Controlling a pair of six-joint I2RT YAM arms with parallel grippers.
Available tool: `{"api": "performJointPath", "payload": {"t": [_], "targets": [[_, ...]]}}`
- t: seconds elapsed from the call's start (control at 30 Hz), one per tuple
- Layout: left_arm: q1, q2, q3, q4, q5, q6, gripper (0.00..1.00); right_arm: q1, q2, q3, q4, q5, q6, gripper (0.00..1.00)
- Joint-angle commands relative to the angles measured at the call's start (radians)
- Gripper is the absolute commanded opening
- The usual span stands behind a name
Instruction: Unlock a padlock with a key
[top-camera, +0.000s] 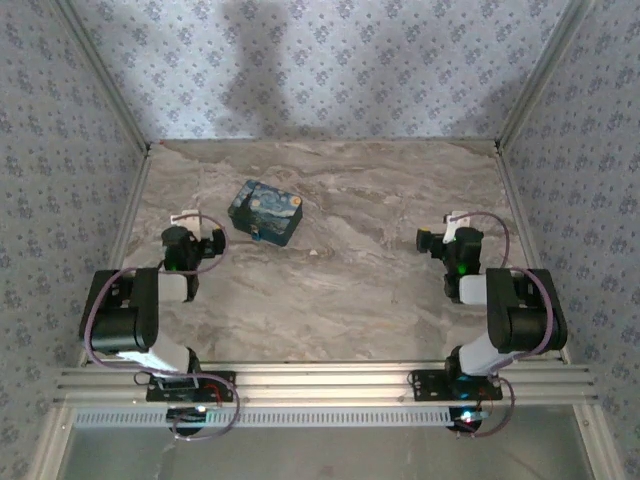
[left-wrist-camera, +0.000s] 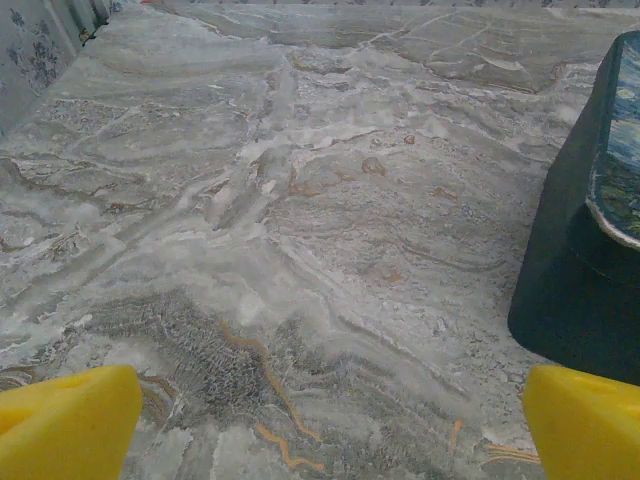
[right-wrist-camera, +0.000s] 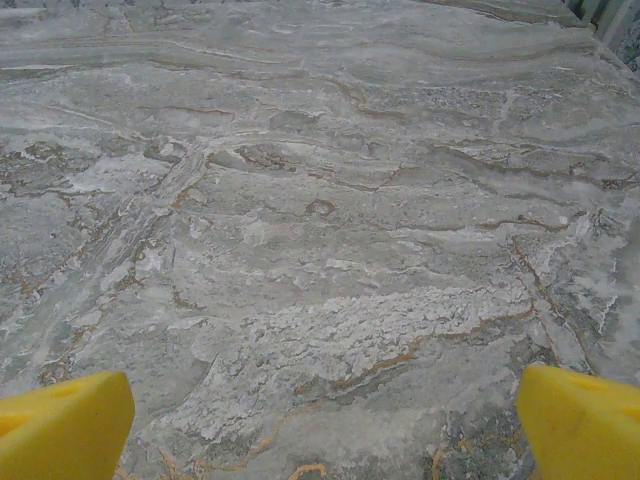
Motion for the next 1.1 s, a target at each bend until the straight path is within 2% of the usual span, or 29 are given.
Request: {"api": "performJointPath", "payload": {"t": [0.0,0.67,0.77,0.97,1.07], "targets": [[-0.003,-0.002,0.019,0.000,-0.006,0.000,0.98,0.005,-0.001,0.016,0.006,0.014,-0.017,1.00],[-0.002,-0.003,0.018,0.001,-0.003,-0.001,0.98,-0.005,-0.003,0.016,0.007,-0.007,-0.009,1.00],[-0.003,-0.050,0.006,-0.012,-0.004,-0.001,0.98,-0.006,-0.044,0.043,-0.072,-0.004,-0.009,1.00],[-0.017,-0.279,0.018,-0.236,-0.050,-0.040,0.98,0.000,-0.199,0.134,-0.369,0.003,0.024,1.00],[-0.017,-0.377,0.083,-0.459,-0.040,-0.218,0.98,0.010,-0.281,0.168,-0.482,-0.007,0.097,1.00]]}}
